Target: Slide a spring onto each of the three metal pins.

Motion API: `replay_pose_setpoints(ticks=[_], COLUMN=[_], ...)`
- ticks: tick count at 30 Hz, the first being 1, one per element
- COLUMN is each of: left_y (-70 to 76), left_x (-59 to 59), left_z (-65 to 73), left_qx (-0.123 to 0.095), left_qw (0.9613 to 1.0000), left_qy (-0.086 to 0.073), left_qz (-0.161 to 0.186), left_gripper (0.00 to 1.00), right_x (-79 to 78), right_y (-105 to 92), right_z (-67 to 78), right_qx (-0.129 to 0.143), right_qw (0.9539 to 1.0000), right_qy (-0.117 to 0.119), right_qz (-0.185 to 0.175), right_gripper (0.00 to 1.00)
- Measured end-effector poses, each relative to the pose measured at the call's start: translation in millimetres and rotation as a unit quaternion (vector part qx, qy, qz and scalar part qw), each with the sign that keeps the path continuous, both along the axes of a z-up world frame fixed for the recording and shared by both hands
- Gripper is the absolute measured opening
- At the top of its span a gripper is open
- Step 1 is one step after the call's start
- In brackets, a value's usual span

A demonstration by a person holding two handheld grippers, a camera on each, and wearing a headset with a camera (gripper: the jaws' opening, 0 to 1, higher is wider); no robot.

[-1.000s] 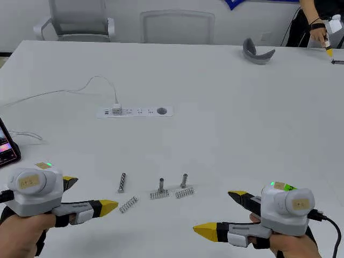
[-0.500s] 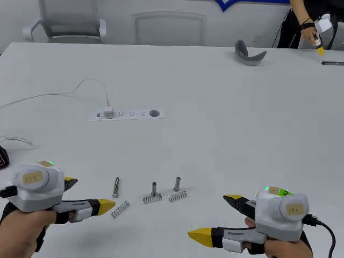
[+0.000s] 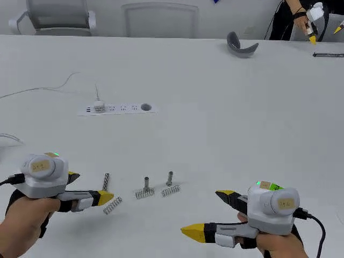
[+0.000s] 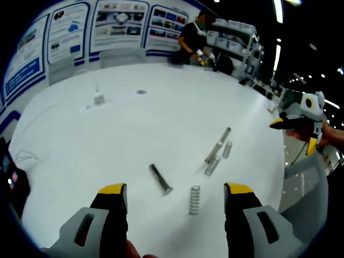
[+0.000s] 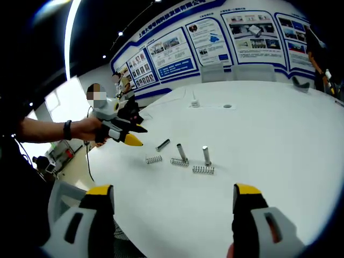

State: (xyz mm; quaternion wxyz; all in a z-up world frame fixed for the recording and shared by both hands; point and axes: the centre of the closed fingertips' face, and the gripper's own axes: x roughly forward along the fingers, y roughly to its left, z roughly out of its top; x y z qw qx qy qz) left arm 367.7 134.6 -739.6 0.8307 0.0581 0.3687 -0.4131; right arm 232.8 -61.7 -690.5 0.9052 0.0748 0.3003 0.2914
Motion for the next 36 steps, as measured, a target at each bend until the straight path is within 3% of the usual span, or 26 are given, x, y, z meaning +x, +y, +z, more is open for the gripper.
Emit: replay_pose_setpoints(ticks=[13, 22, 36], left_y=[-19.8, -23.7, -23.8], left_x=[21.6, 38.2, 43.9], left_z=[-24.7, -37.3, -50.3], left_qx=[-0.007, -0.015, -0.005], left_qw=[0.9995, 0.9977, 0.9959], left_qy=[0.022, 0.033, 0.041], left_qz=[0.02, 0.058, 0.081], left_gripper=[0.63, 0.48, 0.3], right_x=[-0.3, 0.7, 1.4], right_y=[-1.4, -3.6, -5.0], right_z=[-2.7, -7.0, -11.0], right_qx=[0.003, 0.007, 0.007], right_qw=[1.0, 0.9999, 0.9998], right_qy=[0.007, 0.012, 0.02], right_qz=[-0.002, -0.006, -0.006], right_gripper=[0.92, 0.9, 0.89])
